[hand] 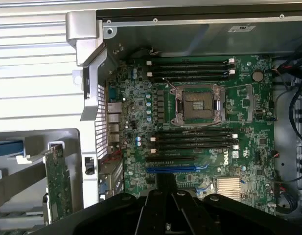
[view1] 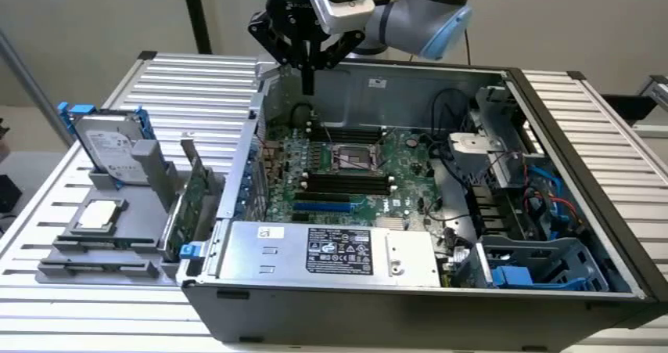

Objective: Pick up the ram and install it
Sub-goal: 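Reach for the ram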

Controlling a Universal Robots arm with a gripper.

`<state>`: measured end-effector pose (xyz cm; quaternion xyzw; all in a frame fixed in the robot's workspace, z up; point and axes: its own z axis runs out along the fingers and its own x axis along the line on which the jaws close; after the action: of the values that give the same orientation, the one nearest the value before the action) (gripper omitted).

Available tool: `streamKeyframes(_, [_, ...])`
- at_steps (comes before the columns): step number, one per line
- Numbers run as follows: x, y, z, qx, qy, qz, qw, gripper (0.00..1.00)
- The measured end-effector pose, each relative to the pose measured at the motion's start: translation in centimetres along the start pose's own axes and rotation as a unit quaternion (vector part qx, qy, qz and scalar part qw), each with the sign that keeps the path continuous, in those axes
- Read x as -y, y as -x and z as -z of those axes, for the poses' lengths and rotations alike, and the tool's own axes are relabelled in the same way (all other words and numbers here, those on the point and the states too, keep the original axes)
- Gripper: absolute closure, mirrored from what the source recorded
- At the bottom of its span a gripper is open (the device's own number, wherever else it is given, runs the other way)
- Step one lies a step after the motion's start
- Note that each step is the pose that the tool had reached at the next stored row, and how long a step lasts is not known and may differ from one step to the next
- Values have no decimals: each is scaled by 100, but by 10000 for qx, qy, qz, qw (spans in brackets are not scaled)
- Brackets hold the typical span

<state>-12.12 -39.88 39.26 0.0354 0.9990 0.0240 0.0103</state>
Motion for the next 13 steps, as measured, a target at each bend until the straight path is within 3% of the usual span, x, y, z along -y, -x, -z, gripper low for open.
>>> streamKeyframes(7, [14,0,2,-1,-1,0,10000,100])
streamKeyframes(13, [137,-60,7,0,-1,-1,10000,100])
